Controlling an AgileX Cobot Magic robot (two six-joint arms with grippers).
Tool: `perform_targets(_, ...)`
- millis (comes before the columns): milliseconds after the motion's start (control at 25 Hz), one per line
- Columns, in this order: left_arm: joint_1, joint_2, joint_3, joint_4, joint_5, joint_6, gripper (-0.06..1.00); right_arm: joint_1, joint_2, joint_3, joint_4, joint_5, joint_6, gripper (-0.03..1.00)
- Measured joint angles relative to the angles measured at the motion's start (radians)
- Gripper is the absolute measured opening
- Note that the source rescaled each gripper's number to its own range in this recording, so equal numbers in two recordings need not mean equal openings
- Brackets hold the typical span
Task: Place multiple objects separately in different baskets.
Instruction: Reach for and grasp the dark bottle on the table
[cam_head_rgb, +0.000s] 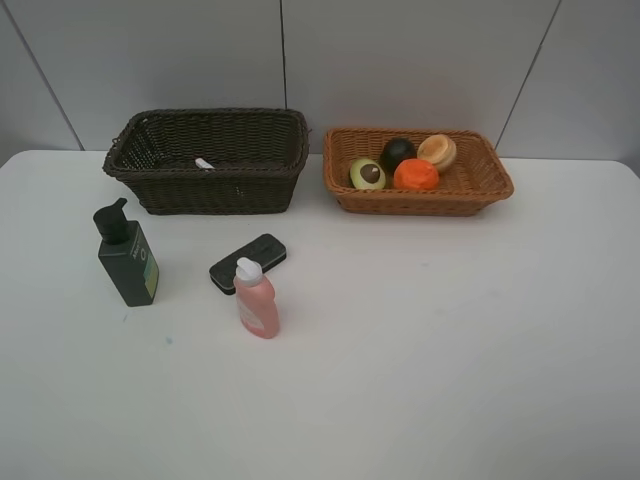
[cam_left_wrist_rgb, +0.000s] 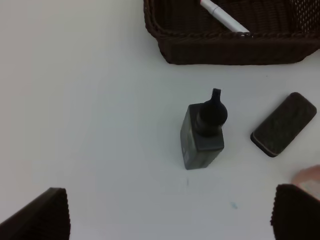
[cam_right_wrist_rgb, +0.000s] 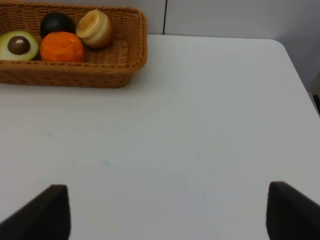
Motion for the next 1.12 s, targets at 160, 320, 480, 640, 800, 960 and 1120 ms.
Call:
perform_targets(160, 0.000, 0.185, -0.060, -0.043, -0.002, -0.031, 1.00, 0.000, 0.000, 0.000, 0.000, 0.000, 0.000, 0.99)
perform_targets(320, -0.001, 0.340, -0.064, -0.055, -0.004, -0.048, 1.00, 0.000, 0.000, 0.000, 0.000, -0.001, 0.000, 0.99)
perform_targets(480, -0.034, 0.441, -0.064, -0.063, -0.013, -0.062, 1.00, 0.000, 0.000, 0.000, 0.000, -0.002, 0.000, 0.99)
perform_targets(640, -0.111, 0.523, -0.064, -0.047, -0.055, -0.109, 1.00, 0.000, 0.000, 0.000, 0.000, -0.002, 0.000, 0.99)
perform_targets(800, -0.158, 0.614, -0.064, -0.032, -0.075, -0.160, 1.00, 0.000, 0.000, 0.000, 0.000, -0.002, 0.000, 0.99)
perform_targets(960, -0.180, 0.707, -0.064, -0.029, -0.120, -0.179, 1.00, 0.000, 0.000, 0.000, 0.000, -0.003, 0.000, 0.99)
perform_targets(1120, -0.193, 0.794, -0.064, -0.028, -0.163, -0.191, 1.00, 0.000, 0.000, 0.000, -0.001, -0.003, 0.000, 0.99)
